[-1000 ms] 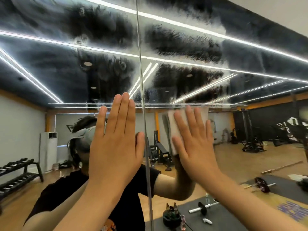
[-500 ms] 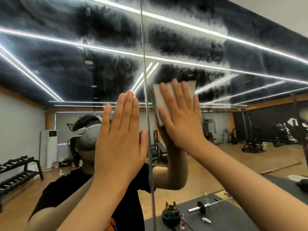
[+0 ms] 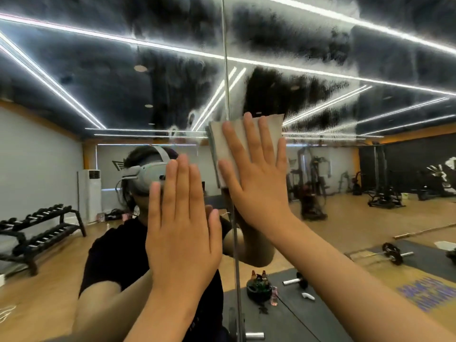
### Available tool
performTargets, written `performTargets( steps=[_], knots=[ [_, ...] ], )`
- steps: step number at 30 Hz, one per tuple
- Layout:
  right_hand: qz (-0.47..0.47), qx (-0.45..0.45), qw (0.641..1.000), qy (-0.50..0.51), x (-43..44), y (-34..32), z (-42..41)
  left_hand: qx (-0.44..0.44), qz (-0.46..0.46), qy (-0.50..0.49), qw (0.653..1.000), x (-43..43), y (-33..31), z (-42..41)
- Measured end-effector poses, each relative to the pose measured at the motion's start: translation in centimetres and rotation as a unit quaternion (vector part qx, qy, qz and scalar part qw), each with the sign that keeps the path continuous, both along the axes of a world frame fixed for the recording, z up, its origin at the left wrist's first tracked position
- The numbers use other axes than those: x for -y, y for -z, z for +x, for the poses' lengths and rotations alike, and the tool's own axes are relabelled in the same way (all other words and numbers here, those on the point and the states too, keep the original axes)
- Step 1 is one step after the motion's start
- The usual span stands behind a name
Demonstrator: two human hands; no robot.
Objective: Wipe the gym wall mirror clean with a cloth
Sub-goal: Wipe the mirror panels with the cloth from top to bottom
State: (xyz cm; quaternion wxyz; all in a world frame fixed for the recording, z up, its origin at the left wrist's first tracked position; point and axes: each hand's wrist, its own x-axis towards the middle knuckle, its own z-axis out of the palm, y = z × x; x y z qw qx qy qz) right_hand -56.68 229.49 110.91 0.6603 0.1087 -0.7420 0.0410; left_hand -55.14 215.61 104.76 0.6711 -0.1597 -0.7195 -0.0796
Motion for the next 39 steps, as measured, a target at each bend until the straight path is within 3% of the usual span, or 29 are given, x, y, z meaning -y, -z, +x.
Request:
performTargets(
  steps=[8, 17, 21, 26, 30, 33, 39],
  knots=[
    [0.007, 0.038, 0.999, 0.004, 0.2, 9.8, 0.6, 0.024, 0.017, -0.007, 1.0, -0.1, 3.7, -0.3],
    [0.091, 0.03, 0.995, 0.019, -5.1, 8.8, 0.4, 0.038, 0.013, -0.017, 0.999, 0.1, 3.8, -0.4],
    [-0.006, 0.05, 0.998, 0.039, -10.5, 6.7, -0.2, 0.038, 0.017, -0.02, 0.999, 0.0, 3.8, -0.5],
    [-0.206, 0.082, 0.975, 0.025, -17.4, 5.3, -0.2, 0.042, 0.022, -0.022, 0.999, -0.2, 3.8, -0.4],
    [-0.299, 0.065, 0.952, 0.011, -15.1, 6.4, -0.3, 0.041, 0.026, -0.027, 0.998, -0.5, 3.9, -0.3],
    [-0.263, 0.082, 0.961, -0.006, -9.9, 8.9, 0.1, 0.042, 0.025, -0.031, 0.998, -0.6, 3.9, -0.3],
    [-0.076, 0.1, 0.992, -0.014, -0.6, 15.0, 1.3, 0.042, 0.02, -0.028, 0.999, -0.2, 3.9, -0.3]
  ],
)
